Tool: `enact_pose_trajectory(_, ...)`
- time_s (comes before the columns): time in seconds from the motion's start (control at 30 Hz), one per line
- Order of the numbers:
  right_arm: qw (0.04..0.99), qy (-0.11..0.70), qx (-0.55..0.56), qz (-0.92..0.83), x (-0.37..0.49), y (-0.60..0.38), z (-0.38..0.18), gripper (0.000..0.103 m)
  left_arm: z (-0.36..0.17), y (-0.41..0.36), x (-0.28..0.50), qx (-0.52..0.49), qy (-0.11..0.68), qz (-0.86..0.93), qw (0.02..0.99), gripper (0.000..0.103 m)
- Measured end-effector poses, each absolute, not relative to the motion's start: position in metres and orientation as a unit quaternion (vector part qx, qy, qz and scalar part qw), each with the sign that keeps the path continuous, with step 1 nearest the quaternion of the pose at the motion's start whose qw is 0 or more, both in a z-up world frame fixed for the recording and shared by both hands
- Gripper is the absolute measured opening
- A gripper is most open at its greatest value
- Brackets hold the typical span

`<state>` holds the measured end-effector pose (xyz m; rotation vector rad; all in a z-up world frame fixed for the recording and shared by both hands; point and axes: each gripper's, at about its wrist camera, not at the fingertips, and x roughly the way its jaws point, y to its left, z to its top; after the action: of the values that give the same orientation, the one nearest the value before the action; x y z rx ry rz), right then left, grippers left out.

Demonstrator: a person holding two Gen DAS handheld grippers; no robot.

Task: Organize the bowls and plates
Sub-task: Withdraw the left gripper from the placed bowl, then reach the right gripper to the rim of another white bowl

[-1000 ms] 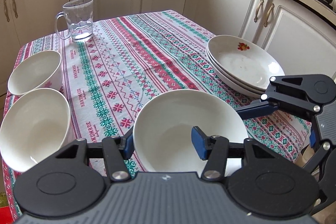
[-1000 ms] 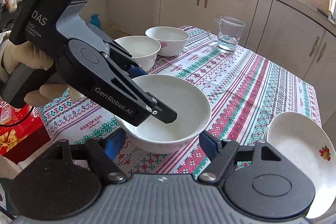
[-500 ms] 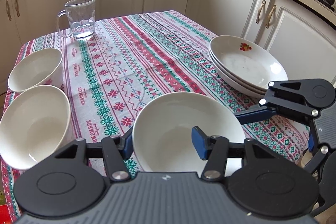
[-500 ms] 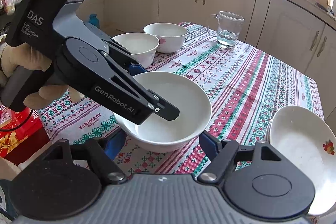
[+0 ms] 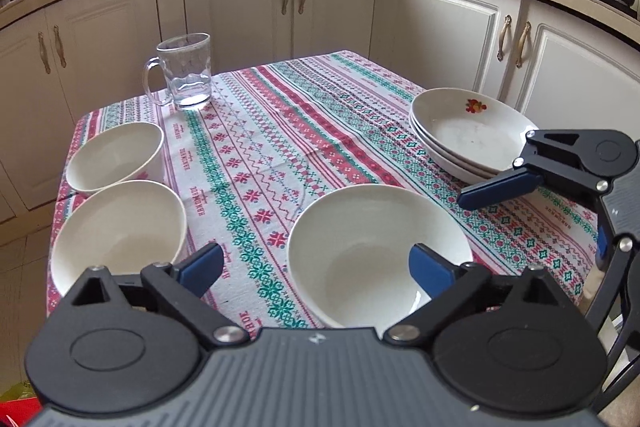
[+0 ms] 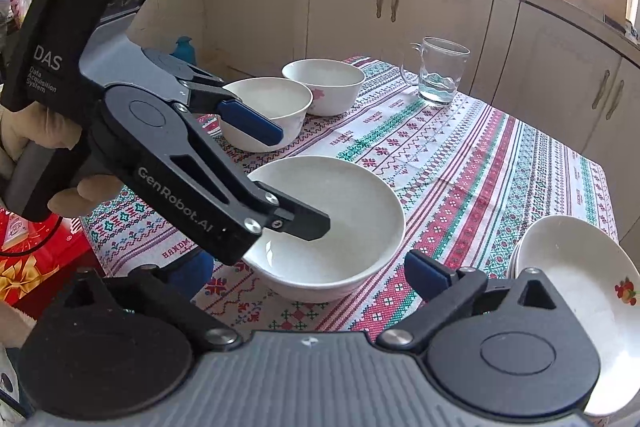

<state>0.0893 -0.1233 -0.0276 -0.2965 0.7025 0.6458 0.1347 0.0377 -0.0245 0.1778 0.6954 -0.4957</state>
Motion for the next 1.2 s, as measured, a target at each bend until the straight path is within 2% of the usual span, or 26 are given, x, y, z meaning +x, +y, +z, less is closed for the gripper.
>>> enact_pose_trajectory(0.47, 0.884, 0.339, -0.125, 0.297, 0.093, -0.127, -0.006, 0.103, -0.023, 0.079, 0.098, 0.096, 0.306, -0.155, 0.934, 0.100)
enact_pose_trajectory(1.2, 0.851, 0.379, -0.134, 0.338, 0.182, -0.050, 0.014, 0.103, -0.048, 0.124, 0.138, 0.095, 0.292, -0.083, 0.948, 0.100)
